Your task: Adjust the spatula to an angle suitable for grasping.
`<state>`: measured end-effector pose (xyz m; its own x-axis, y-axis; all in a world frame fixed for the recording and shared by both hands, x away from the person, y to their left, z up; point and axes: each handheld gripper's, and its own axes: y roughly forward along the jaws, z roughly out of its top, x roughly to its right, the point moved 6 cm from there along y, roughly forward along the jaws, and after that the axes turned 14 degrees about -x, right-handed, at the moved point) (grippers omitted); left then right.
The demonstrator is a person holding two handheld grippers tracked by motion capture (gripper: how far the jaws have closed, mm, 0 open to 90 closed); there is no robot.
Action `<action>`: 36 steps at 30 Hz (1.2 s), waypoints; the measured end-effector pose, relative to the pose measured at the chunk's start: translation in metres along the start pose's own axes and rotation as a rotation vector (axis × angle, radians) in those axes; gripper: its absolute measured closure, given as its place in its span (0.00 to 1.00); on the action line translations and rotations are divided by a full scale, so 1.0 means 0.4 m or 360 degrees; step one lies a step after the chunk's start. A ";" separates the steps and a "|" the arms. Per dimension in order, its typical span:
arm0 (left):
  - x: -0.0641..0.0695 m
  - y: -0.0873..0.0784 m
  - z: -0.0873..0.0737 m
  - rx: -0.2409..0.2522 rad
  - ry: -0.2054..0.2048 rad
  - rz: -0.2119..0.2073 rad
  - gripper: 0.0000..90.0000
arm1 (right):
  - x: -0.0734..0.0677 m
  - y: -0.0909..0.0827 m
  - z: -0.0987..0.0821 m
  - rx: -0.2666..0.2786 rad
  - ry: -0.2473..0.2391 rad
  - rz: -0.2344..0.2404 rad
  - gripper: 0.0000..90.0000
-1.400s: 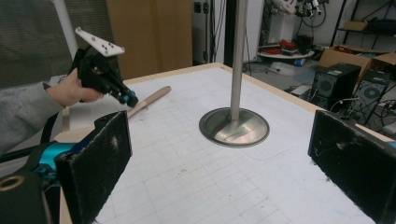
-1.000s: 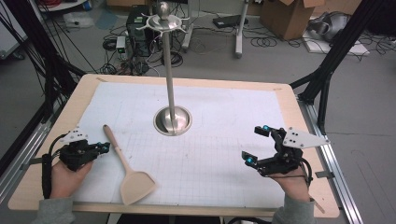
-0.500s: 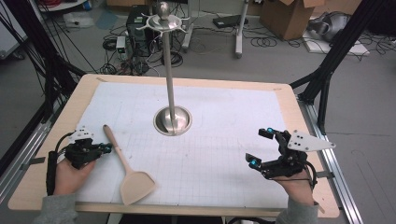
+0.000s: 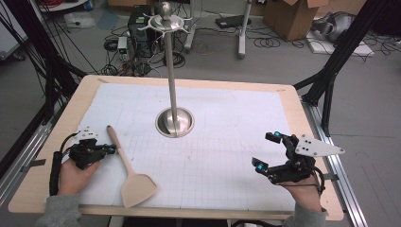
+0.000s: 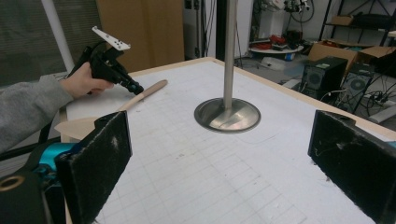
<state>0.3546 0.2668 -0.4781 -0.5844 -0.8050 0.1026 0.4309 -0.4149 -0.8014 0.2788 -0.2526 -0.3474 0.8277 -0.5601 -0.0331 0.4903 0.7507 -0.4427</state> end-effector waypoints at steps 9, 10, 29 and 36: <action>0.029 0.026 0.019 -0.0046 0.0049 -0.0007 0.99 | -0.002 -0.002 -0.003 -0.0011 -0.0005 -0.0009 0.06; 0.034 0.031 0.023 -0.0052 0.0060 -0.0010 0.99 | -0.002 -0.002 -0.003 -0.0011 -0.0003 -0.0010 0.06; 0.080 0.065 0.052 -0.0049 0.0111 -0.0135 0.99 | -0.004 -0.009 -0.012 -0.0024 0.0007 -0.0019 0.06; 0.103 0.078 0.065 -0.0048 0.0147 -0.0147 0.99 | -0.005 -0.012 -0.014 -0.0027 0.0006 -0.0025 0.06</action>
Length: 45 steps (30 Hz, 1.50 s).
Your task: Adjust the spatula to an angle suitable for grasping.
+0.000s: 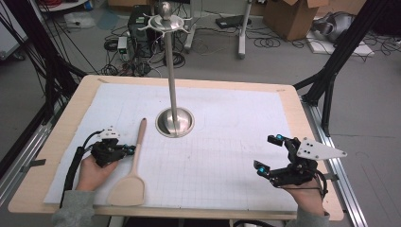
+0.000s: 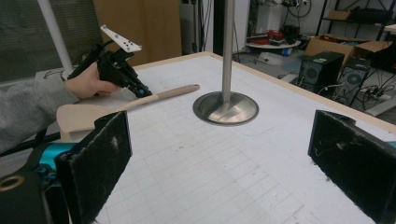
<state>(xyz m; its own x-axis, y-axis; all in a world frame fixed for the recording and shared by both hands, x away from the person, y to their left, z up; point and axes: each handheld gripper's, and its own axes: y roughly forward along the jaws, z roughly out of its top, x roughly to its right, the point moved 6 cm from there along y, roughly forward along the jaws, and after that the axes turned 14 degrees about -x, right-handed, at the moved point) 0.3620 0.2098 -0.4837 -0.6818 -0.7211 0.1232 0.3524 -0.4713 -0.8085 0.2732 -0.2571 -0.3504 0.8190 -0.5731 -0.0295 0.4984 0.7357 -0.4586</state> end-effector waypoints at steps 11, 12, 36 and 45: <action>0.001 -0.030 0.003 0.0055 -0.0007 0.0004 0.99 | 0.002 -0.003 0.001 0.0008 0.0008 0.0004 0.06; 0.003 -0.035 0.004 0.0057 -0.0002 0.0008 0.99 | 0.002 -0.003 0.001 0.0008 0.0008 0.0004 0.06; 0.138 -0.012 0.031 -0.0083 0.0221 0.0010 0.99 | 0.002 0.023 0.016 0.0009 -0.0012 0.0051 0.06; 0.149 -0.006 0.017 -0.0140 0.0254 0.0043 0.99 | 0.004 0.028 0.021 0.0017 -0.0021 0.0061 0.06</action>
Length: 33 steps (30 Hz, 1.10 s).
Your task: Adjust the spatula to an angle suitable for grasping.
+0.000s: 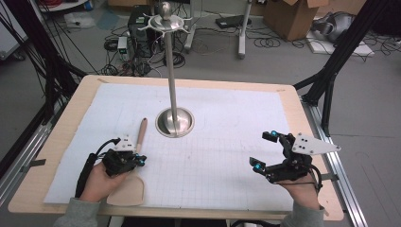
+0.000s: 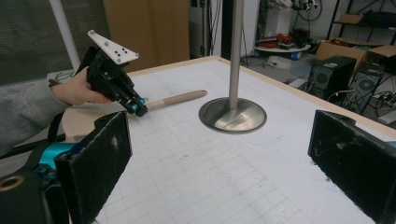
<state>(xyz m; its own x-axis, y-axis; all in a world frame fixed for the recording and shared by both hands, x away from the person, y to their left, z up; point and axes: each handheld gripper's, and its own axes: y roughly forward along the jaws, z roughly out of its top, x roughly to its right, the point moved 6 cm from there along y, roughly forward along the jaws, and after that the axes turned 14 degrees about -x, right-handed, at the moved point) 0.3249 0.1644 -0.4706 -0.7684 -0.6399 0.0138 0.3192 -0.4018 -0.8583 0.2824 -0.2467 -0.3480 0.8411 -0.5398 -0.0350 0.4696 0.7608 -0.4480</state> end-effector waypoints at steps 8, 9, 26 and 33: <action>0.008 0.009 -0.010 -0.0060 0.0022 0.0012 0.99 | 0.002 0.010 0.005 0.0001 -0.0015 0.0008 0.06; 0.009 0.008 -0.011 -0.0062 0.0018 0.0008 0.99 | 0.000 0.011 0.005 -0.0005 -0.0007 0.0013 0.06; -0.007 -0.013 -0.040 -0.0099 0.0028 0.0054 0.99 | 0.002 0.025 0.013 -0.0002 -0.0017 0.0034 0.06; -0.027 -0.028 -0.063 -0.0105 0.0001 0.0065 0.99 | 0.001 0.039 0.019 -0.0012 -0.0021 0.0051 0.06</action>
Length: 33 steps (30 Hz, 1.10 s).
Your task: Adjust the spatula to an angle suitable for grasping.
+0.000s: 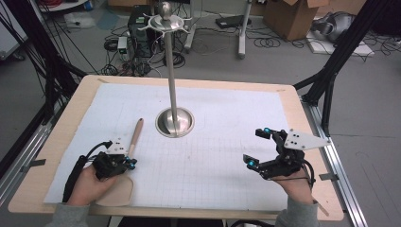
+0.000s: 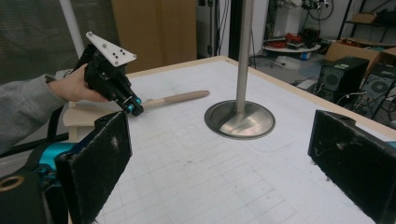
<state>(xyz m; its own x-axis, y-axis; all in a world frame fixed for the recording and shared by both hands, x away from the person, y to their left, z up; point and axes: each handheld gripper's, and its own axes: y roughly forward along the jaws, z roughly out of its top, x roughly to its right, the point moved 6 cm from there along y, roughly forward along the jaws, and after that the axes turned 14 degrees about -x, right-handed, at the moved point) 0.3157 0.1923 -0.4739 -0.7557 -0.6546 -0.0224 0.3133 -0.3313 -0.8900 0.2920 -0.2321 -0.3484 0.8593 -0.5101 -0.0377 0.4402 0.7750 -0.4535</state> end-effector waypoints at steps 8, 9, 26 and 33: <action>-0.029 -0.016 -0.032 -0.0032 -0.0049 0.0050 0.99 | 0.002 0.013 0.006 0.0000 -0.0015 0.0014 0.06; -0.032 -0.017 -0.036 -0.0035 -0.0057 0.0057 0.99 | 0.001 0.015 0.007 -0.0003 -0.0011 0.0019 0.06; -0.061 -0.049 -0.049 0.0094 -0.0126 0.0045 0.99 | 0.002 0.026 0.012 -0.0008 -0.0022 0.0033 0.06; -0.115 -0.083 -0.055 0.0197 -0.0252 0.0045 0.99 | 0.000 0.028 0.003 -0.0034 -0.0014 0.0030 0.06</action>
<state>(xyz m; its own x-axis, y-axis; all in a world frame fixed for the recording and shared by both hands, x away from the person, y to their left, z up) 0.3275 0.2486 -0.4535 -0.6488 -0.7602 0.0337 0.4091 -0.3858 -0.8270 0.2973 -0.2229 -0.3522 0.8696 -0.4923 -0.0385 0.4185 0.7762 -0.4716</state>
